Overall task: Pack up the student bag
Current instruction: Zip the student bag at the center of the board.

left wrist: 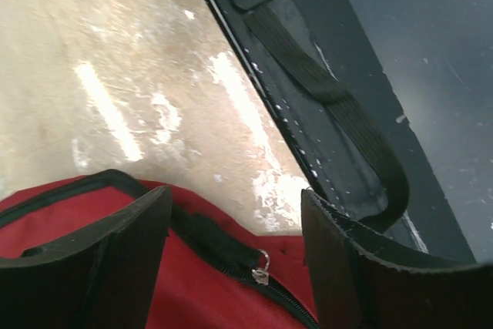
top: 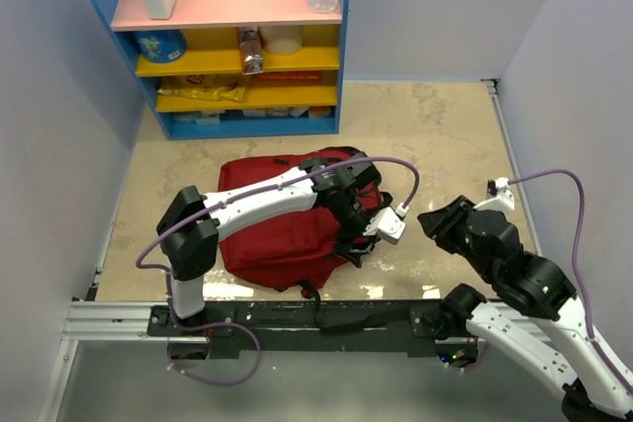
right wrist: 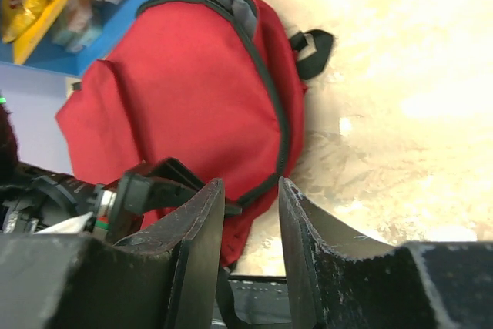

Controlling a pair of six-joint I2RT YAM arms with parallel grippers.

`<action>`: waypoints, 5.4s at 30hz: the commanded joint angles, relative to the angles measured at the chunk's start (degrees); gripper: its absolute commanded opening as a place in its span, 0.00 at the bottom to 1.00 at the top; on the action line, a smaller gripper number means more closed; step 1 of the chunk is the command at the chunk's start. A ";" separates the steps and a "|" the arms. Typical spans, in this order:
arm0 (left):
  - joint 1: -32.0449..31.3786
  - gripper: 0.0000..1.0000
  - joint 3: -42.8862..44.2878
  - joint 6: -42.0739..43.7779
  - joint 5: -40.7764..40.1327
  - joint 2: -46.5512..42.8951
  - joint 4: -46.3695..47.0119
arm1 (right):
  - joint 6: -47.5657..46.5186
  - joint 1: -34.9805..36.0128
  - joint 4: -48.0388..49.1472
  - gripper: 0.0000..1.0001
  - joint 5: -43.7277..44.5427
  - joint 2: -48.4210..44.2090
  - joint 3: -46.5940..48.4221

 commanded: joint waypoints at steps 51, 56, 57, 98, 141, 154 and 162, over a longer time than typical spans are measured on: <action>5.78 0.00 7.87 -27.95 -12.96 0.24 29.50 | -9.12 1.95 51.06 0.58 -12.53 12.10 -22.21; 7.10 0.00 9.54 -29.79 -14.90 1.73 32.04 | -10.44 8.37 56.70 0.62 -5.67 14.38 -23.70; 7.10 0.00 10.06 -30.23 -15.34 2.00 32.48 | -10.44 8.90 57.58 0.67 -5.06 15.17 -23.71; 10.09 0.00 16.39 -30.94 -21.67 10.08 41.98 | -11.32 22.25 47.57 0.00 -5.75 15.61 -28.80; 13.26 0.00 -3.72 -35.33 0.38 -15.21 32.59 | -8.68 20.97 35.16 0.61 24.69 7.60 -18.88; 11.16 0.00 -16.55 -31.38 11.02 -23.75 28.80 | -10.97 -3.23 34.65 0.82 -16.10 23.60 -5.96; 8.95 0.00 -20.52 -29.62 10.41 -24.55 28.71 | -15.45 -3.67 29.61 0.59 -21.57 29.24 -6.83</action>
